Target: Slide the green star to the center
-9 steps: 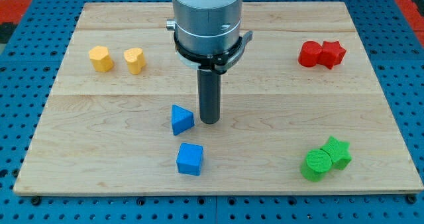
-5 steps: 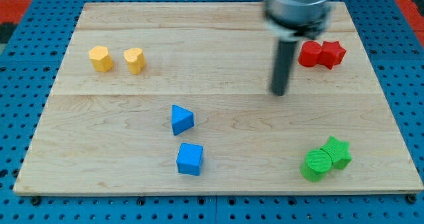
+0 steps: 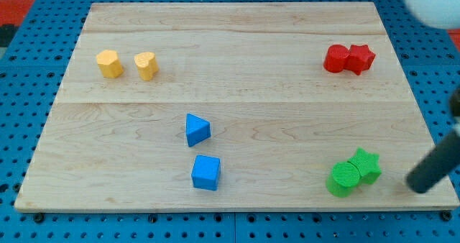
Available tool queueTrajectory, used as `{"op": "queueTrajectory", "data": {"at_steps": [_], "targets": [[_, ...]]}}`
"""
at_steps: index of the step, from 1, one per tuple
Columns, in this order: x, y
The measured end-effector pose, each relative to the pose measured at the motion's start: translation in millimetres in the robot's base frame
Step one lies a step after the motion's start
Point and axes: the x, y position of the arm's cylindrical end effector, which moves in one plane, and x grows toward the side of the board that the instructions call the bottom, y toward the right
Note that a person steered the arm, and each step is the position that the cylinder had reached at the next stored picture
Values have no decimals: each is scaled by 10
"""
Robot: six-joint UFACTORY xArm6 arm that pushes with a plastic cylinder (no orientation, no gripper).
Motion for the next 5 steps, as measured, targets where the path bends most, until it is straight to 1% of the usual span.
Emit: {"op": "queueTrajectory", "data": {"at_steps": [1, 2, 3, 4, 5], "targets": [[-363, -687], [-1023, -1139], [-1139, -1648], [-1049, -871], [-494, -1313]]}}
